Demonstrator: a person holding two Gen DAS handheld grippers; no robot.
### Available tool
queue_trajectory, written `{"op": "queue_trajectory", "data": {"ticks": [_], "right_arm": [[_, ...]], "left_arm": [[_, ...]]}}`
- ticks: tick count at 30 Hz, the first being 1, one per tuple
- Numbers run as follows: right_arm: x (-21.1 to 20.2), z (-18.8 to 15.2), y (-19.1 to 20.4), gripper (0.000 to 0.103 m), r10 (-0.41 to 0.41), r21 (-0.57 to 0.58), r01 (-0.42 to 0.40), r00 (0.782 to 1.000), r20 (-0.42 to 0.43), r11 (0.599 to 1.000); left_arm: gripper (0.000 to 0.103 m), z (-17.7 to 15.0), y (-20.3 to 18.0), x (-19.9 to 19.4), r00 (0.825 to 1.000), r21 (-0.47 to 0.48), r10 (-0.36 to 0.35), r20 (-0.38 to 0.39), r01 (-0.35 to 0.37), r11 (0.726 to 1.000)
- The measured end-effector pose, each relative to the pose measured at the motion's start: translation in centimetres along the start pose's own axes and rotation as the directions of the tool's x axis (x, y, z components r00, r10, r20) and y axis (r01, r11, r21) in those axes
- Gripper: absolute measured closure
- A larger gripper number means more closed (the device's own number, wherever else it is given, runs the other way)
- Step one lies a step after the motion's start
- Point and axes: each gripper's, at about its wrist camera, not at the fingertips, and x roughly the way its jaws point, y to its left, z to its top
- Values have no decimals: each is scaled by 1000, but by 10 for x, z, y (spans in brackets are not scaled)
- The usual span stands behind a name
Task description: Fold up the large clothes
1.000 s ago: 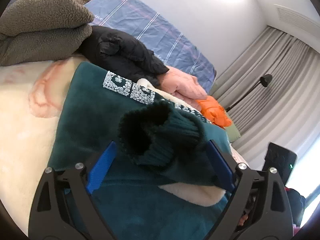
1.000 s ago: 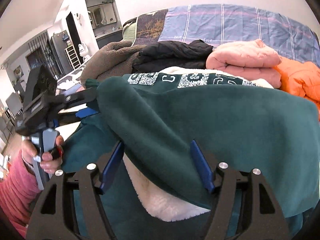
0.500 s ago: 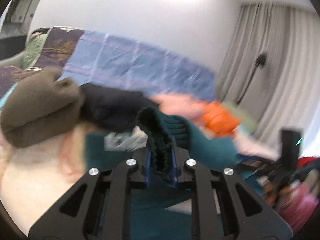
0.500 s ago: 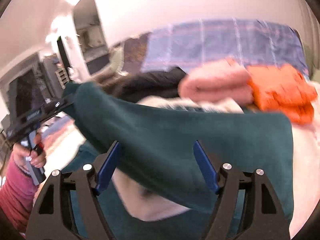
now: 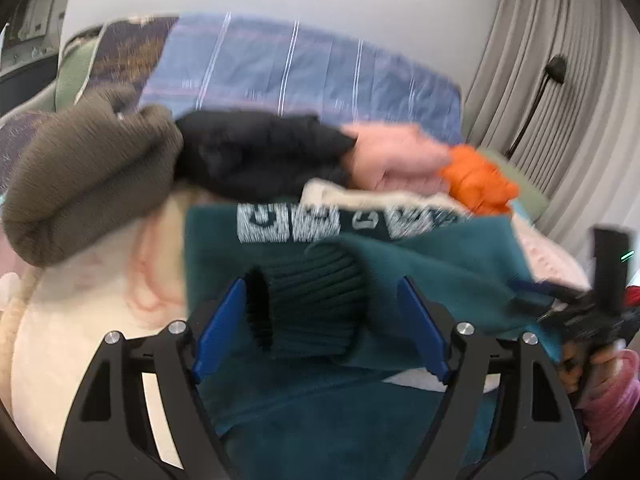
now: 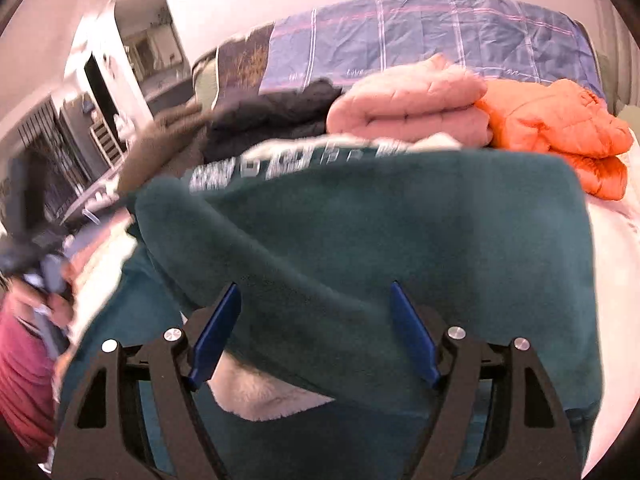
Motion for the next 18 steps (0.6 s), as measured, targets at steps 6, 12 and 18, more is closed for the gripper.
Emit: {"op": "queue_trajectory", "data": {"ticks": [6,12,18], "right_arm": [[-15,46,-76,27,-278,134,277,960,-7,952],[28,55,-155,30,-168,320,204,976,-135,925],[-2,65,-142,95,-312,306,287,950,34,908]], "left_arm": [[100,13,7,7,994,-57,-110,18,111,992],[55,11,-1,10,994,-3,-102,-30,102,995],[100,24,-13,2,991,44,-87,98,83,996]]}}
